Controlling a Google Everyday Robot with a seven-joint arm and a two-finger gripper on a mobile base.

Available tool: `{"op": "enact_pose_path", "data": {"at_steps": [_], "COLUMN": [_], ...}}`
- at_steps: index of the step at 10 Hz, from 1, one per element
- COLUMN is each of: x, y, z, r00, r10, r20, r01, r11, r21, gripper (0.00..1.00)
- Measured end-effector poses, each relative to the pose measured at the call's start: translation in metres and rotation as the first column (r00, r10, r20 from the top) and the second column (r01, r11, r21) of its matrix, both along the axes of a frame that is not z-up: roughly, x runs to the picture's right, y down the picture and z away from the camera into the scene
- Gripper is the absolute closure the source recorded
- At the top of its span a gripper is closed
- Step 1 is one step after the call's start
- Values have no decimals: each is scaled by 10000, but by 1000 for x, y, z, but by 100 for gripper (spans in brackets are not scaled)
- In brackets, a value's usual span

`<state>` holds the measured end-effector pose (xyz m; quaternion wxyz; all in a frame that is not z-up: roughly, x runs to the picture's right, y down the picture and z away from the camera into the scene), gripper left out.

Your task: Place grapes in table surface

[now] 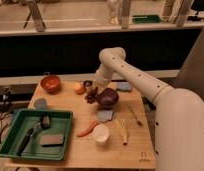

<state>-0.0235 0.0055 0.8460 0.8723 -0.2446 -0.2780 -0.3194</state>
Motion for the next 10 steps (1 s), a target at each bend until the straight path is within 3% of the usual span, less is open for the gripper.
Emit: {"op": "enact_pose_path", "data": {"at_steps": [3,7,10], "x": [-18,-42,-46], "y": [-4,2,12], "z": [0,3,10], "r00": [9956,9791,9724], "r10": [-519,-1197,-1419], "r20": [776,1644,1853], "r01": [522,1204,1422], "r11": [9986,9927,9898], "r21": [-27,52,116], "gripper": [100,98,73]}}
